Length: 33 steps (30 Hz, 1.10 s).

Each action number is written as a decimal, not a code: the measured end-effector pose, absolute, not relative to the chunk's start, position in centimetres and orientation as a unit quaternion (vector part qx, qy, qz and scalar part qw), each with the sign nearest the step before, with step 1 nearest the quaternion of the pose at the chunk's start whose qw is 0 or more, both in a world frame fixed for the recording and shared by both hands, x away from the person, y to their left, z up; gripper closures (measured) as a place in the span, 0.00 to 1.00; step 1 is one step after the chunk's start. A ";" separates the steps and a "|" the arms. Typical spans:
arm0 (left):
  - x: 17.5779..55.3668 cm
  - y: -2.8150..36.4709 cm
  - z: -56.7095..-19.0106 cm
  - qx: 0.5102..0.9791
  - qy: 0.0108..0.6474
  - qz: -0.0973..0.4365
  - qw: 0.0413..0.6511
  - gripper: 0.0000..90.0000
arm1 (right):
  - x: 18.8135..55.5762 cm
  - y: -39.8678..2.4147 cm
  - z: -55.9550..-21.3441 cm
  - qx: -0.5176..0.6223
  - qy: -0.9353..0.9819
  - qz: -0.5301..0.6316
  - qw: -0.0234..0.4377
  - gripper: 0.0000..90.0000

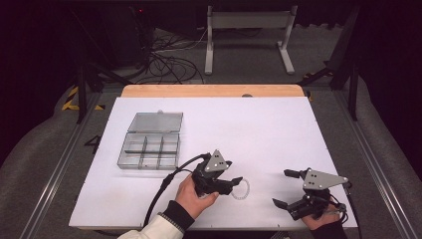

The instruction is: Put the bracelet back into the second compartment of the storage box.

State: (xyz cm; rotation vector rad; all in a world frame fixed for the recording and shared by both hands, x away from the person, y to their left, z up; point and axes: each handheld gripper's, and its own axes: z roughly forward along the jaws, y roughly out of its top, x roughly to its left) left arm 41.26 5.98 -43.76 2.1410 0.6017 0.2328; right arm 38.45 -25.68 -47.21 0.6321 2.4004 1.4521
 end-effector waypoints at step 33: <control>43.2 2.9 -47.0 0.898 0.283 0.060 0.330 0.67 | 38.5 -25.6 -47.3 0.215 0.832 0.496 0.126 0.00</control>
